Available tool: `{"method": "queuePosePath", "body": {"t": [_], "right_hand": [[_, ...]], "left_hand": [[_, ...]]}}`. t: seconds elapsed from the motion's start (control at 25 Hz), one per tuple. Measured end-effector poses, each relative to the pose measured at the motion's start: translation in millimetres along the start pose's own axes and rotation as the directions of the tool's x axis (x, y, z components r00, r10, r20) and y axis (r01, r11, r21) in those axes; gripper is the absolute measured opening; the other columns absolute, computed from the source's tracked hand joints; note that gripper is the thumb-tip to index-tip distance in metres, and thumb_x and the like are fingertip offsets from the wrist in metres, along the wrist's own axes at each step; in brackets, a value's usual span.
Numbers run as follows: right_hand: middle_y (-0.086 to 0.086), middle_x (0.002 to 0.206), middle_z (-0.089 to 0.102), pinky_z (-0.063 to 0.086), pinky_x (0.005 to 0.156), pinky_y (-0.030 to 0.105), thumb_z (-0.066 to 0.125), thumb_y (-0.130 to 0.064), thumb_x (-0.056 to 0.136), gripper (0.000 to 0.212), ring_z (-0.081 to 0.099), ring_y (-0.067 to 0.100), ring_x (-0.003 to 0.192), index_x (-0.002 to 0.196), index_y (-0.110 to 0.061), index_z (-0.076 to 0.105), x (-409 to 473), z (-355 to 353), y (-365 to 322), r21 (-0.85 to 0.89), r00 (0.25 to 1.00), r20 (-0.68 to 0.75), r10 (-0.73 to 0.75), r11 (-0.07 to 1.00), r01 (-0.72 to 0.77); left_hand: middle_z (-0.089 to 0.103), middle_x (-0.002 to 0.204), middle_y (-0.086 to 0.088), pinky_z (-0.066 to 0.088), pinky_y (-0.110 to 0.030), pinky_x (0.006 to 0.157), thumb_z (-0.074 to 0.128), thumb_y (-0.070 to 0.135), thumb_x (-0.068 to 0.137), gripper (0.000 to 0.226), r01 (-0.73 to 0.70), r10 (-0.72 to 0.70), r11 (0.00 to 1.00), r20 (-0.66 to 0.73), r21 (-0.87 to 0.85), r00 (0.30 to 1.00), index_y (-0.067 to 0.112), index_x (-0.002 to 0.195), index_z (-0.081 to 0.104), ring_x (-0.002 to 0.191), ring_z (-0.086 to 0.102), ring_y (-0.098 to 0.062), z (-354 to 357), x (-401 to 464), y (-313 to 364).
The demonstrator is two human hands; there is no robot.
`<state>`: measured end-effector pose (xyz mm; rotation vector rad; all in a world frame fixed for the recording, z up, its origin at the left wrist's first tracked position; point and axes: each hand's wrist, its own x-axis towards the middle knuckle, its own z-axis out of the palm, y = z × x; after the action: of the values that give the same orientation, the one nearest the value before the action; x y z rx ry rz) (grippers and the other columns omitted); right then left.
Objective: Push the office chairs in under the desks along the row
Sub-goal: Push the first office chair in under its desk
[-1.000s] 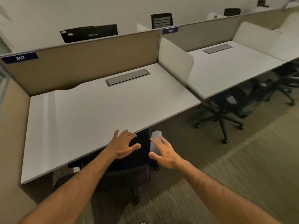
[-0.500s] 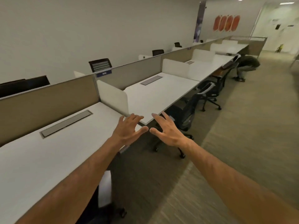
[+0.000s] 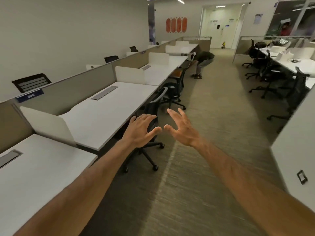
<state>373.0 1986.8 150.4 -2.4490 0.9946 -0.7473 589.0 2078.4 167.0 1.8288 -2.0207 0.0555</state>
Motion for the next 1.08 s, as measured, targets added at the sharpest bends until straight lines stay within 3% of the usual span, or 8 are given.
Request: {"method": "queuePosePath", "body": {"t": [0.12, 0.32, 0.56, 0.8, 1.08], "right_hand": [[-0.009, 0.168, 0.012, 0.004, 0.12, 0.042, 0.033, -0.075, 0.092, 0.082, -0.011, 0.007, 0.152, 0.16, -0.033, 0.013, 12.6, -17.2, 52.6, -0.035, 0.998, -0.004, 0.056, 0.998, -0.056], [-0.006, 0.169, 0.011, 0.0, 0.124, 0.044, 0.024, -0.081, 0.088, 0.091, -0.011, 0.011, 0.153, 0.161, -0.028, 0.011, 69.0, -42.0, 159.2, -0.099, 0.985, -0.032, 0.167, 0.98, -0.17], [-0.002, 0.168, 0.014, 0.002, 0.125, 0.043, 0.023, -0.084, 0.086, 0.093, -0.009, 0.009, 0.153, 0.161, -0.03, 0.01, 151.3, -64.2, 268.4, -0.117, 0.962, -0.073, 0.264, 0.955, -0.271], [0.001, 0.167, 0.02, 0.009, 0.125, 0.048, 0.015, -0.091, 0.081, 0.102, -0.003, 0.016, 0.155, 0.161, -0.027, 0.012, 222.8, -89.0, 409.2, -0.118, 0.922, -0.128, 0.366, 0.917, -0.38], [0.001, 0.167, 0.021, 0.009, 0.124, 0.045, 0.025, -0.082, 0.084, 0.095, 0.0, 0.017, 0.154, 0.16, -0.026, 0.016, 317.3, -125.6, 589.3, -0.114, 0.909, -0.084, 0.408, 0.902, -0.415]], "left_hand": [[0.051, 0.152, -0.002, 0.035, -0.048, 0.114, 0.029, 0.078, 0.098, 0.077, -0.067, 0.068, 0.997, 0.01, -0.047, 0.998, 0.025, 0.151, 0.044, 0.139, 0.047, -0.02, 31.6, 57.1, 0.3], [0.049, 0.154, -0.003, 0.031, -0.044, 0.115, 0.031, 0.077, 0.098, 0.077, -0.145, 0.15, 0.986, 0.054, -0.085, 0.987, 0.024, 0.153, 0.041, 0.14, 0.045, -0.02, 104.8, 180.7, -7.8], [0.048, 0.154, -0.007, 0.027, -0.044, 0.118, 0.019, 0.088, 0.089, 0.098, -0.231, 0.253, 0.959, 0.128, -0.162, 0.959, 0.018, 0.153, 0.042, 0.142, 0.042, -0.022, 161.6, 331.8, -8.4], [0.049, 0.154, -0.008, 0.029, -0.048, 0.118, 0.023, 0.084, 0.089, 0.095, -0.253, 0.301, 0.942, 0.223, -0.222, 0.927, 0.017, 0.153, 0.043, 0.141, 0.045, -0.023, 238.1, 491.2, 4.0], [0.052, 0.151, -0.009, 0.032, -0.049, 0.115, 0.023, 0.084, 0.09, 0.095, -0.215, 0.265, 0.953, 0.24, -0.213, 0.934, 0.015, 0.151, 0.045, 0.138, 0.047, -0.024, 339.0, 658.0, 24.5]]}}
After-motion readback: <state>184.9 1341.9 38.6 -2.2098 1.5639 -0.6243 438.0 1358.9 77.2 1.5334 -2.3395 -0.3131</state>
